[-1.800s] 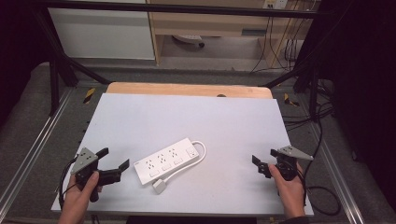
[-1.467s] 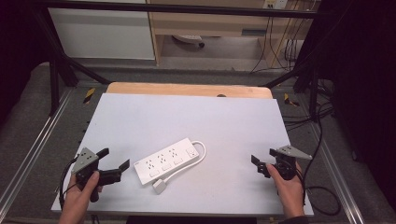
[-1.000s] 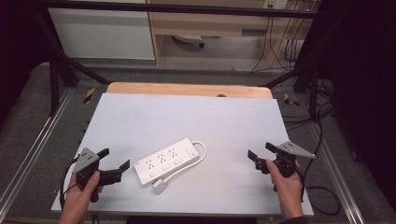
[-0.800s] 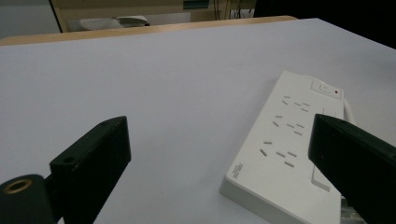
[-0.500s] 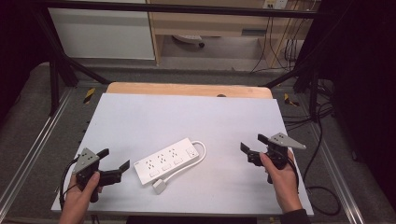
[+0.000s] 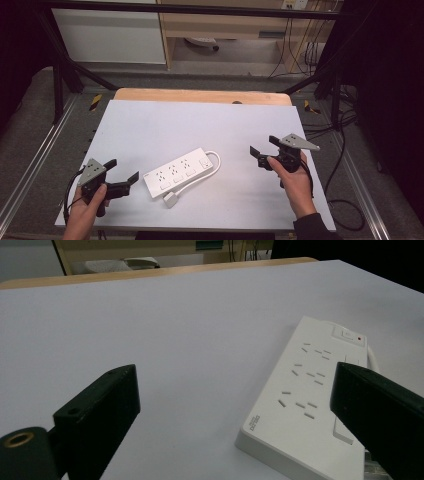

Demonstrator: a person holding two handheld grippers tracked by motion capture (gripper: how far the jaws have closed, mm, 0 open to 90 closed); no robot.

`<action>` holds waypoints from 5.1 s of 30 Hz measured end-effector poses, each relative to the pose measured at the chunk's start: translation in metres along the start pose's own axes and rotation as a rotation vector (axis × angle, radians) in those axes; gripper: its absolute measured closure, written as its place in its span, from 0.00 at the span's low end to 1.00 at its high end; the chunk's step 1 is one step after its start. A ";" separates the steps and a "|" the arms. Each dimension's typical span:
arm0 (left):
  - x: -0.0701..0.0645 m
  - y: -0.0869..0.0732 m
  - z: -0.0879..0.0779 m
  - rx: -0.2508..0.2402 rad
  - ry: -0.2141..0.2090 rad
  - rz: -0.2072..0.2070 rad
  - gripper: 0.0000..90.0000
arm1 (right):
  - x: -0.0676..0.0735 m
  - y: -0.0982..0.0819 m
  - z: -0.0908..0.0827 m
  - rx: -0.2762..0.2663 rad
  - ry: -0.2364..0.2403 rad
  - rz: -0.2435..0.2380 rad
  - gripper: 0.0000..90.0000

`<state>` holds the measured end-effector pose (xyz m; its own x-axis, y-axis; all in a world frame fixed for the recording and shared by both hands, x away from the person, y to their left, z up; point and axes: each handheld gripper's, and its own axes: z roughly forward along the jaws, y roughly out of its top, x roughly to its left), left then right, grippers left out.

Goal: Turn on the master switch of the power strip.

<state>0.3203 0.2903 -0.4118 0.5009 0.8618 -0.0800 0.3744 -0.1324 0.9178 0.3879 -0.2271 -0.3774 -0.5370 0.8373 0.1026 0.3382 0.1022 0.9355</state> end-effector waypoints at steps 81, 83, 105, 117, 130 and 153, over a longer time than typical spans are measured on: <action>0.003 0.000 -0.001 -0.002 -0.002 0.003 0.06 | 0.079 -0.027 0.114 0.222 0.173 -0.122 1.00; 0.003 0.000 -0.001 -0.002 -0.001 0.003 0.06 | 0.080 -0.028 0.115 0.225 0.174 -0.118 1.00; 0.003 0.000 -0.001 -0.004 0.001 0.003 0.06 | 0.089 -0.037 0.120 0.232 0.188 -0.122 1.00; 0.004 0.001 -0.001 -0.006 0.002 0.004 0.06 | 0.094 -0.039 0.122 0.232 0.193 -0.129 1.00; 0.004 0.000 -0.001 -0.006 0.001 0.003 0.06 | 0.101 -0.040 0.122 0.233 0.207 -0.131 1.00; 0.003 0.000 -0.001 0.000 -0.001 0.003 0.06 | 0.105 -0.043 0.120 0.236 0.191 -0.136 1.00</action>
<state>0.3211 0.2930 -0.4117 0.5027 0.8610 -0.0772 0.3731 -0.1355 0.9179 0.4098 -0.0795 -0.4477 -0.7169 0.6942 0.0646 0.4115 0.3465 0.8430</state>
